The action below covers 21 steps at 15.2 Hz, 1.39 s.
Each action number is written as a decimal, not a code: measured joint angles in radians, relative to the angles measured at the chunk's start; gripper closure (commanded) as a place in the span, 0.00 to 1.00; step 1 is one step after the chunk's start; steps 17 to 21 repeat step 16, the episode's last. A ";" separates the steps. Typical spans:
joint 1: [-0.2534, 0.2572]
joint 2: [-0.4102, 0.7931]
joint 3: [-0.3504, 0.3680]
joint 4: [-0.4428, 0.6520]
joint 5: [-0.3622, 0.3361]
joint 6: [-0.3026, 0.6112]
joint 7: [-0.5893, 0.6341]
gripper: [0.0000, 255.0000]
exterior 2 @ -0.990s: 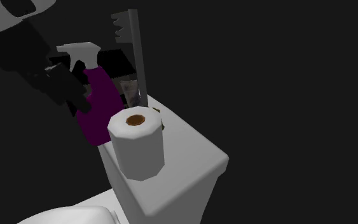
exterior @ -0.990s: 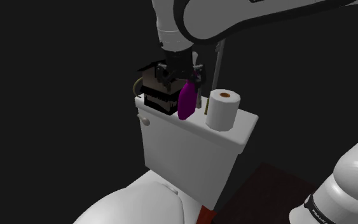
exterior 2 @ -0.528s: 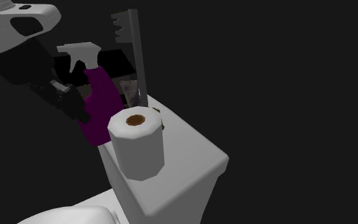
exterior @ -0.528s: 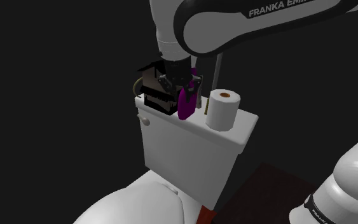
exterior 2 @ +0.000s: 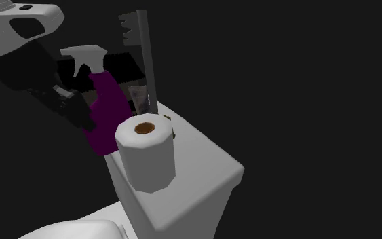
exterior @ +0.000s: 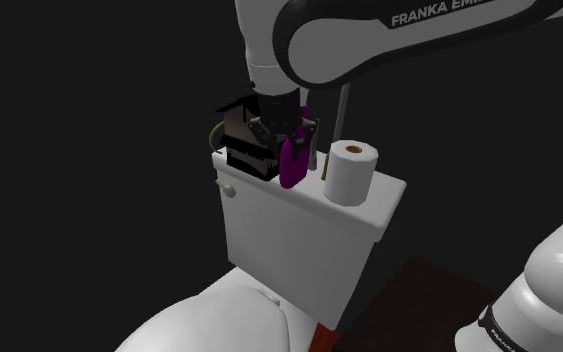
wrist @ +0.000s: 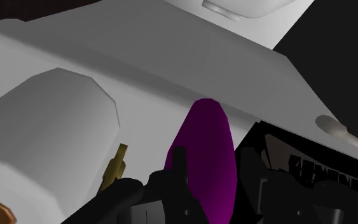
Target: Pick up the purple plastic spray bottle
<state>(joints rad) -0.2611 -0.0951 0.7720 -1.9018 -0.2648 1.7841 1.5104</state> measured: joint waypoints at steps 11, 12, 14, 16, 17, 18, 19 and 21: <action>-0.003 0.000 -0.002 0.129 0.005 -0.126 -0.037 1.00; -0.002 0.006 0.000 0.146 0.002 -0.139 -0.038 1.00; -0.002 0.011 0.001 0.178 -0.001 -0.167 -0.044 1.00; -0.001 0.016 0.005 0.202 -0.004 -0.188 -0.044 1.00; -0.001 0.016 0.005 0.202 -0.004 -0.188 -0.044 1.00; -0.001 0.016 0.005 0.202 -0.004 -0.188 -0.044 1.00; -0.001 0.016 0.005 0.202 -0.004 -0.188 -0.044 1.00; -0.001 0.016 0.005 0.202 -0.004 -0.188 -0.044 1.00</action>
